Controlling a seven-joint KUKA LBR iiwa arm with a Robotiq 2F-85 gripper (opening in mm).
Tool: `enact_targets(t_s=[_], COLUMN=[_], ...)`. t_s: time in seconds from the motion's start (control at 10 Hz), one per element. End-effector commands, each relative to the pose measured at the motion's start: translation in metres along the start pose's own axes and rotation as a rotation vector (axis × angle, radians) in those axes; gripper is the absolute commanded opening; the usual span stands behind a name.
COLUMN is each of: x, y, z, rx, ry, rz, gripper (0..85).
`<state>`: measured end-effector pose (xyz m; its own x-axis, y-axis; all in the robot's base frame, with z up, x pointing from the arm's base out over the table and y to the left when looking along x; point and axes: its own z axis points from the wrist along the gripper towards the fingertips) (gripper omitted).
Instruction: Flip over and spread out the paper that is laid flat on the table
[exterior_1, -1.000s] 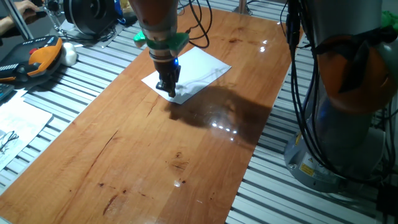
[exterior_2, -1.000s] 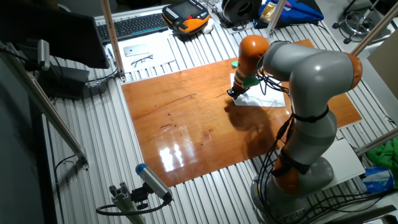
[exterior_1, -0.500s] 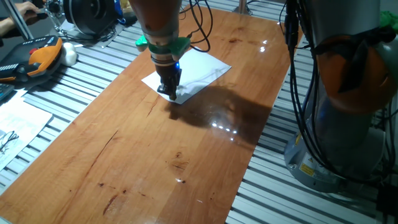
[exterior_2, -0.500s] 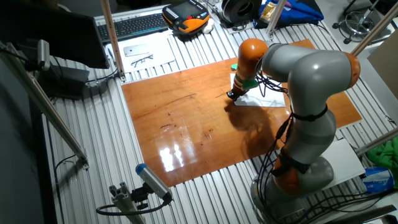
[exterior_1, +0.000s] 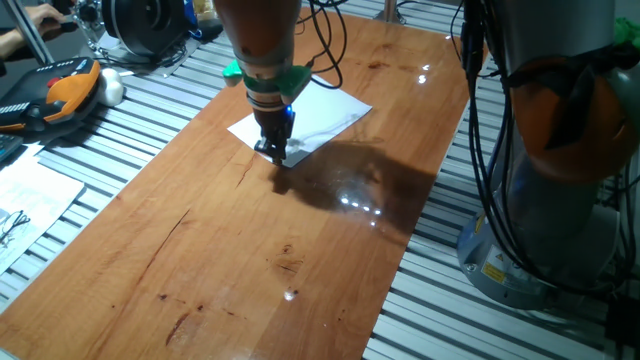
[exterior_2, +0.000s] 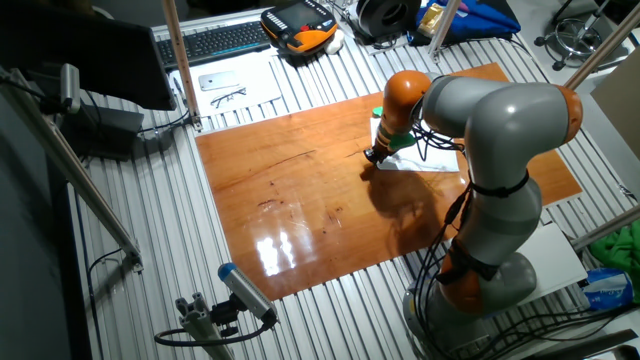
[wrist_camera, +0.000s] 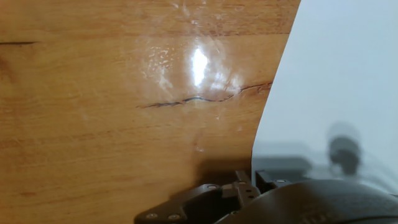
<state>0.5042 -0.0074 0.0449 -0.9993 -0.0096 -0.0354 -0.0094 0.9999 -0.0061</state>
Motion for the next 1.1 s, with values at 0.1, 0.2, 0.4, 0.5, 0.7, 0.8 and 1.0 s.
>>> enact_targets(t_s=[0.1,0.2,0.4,0.5,0.7,0.8,1.0], x=[0.0009,0.0014,0.0015,0.0015,0.0017,0.0019,0.0019], y=[-0.0005,-0.0004,-0.0003,-0.0004,-0.0007,-0.0010,-0.0013], z=[0.0012,0.0018,0.0032,0.0041,0.0083,0.0101,0.0108], rx=[0.002,0.002,0.019,0.023,0.028,0.030,0.033], ry=[-0.005,0.000,-0.003,-0.006,-0.009,-0.012,-0.014], rz=[0.000,-0.003,-0.010,-0.010,-0.012,-0.014,-0.015], gripper=[34.0,34.0,34.0,34.0,34.0,34.0,34.0])
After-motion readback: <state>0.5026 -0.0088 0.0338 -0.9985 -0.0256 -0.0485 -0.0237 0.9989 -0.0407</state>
